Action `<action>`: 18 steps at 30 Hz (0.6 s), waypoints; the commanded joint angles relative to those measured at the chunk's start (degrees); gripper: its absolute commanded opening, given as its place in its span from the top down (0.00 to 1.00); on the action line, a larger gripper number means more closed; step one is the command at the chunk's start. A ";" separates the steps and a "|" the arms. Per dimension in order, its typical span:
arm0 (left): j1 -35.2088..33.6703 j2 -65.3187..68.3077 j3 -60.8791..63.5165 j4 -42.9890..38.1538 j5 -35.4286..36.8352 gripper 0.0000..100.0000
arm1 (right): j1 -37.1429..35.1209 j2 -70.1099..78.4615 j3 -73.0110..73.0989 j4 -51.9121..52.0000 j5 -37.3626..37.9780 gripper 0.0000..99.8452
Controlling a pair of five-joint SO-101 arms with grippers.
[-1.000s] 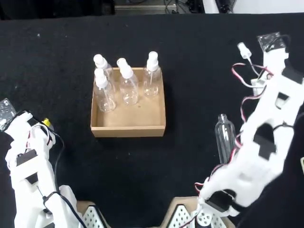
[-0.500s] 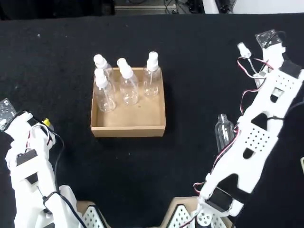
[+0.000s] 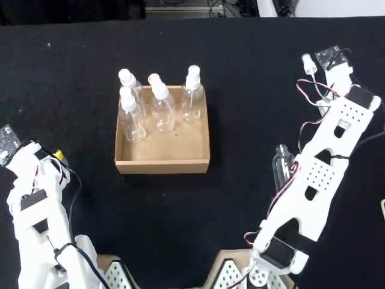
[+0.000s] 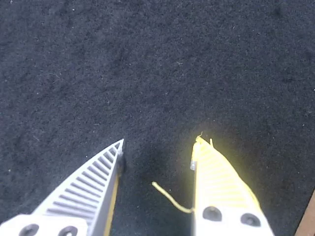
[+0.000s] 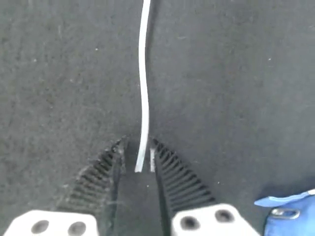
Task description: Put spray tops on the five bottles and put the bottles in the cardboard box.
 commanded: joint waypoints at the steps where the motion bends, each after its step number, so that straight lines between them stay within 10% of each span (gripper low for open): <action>1: 0.22 -1.67 -0.84 -1.23 -0.44 0.80 | -1.23 -2.59 -4.00 0.62 -1.23 0.99; 10: 0.48 -1.67 -0.84 -1.23 -0.44 0.80 | -0.70 -8.48 -4.00 2.81 -13.54 0.98; 18: 0.22 -1.67 -0.84 -1.23 -0.44 0.80 | -4.66 -9.54 -0.04 -3.34 -14.51 0.71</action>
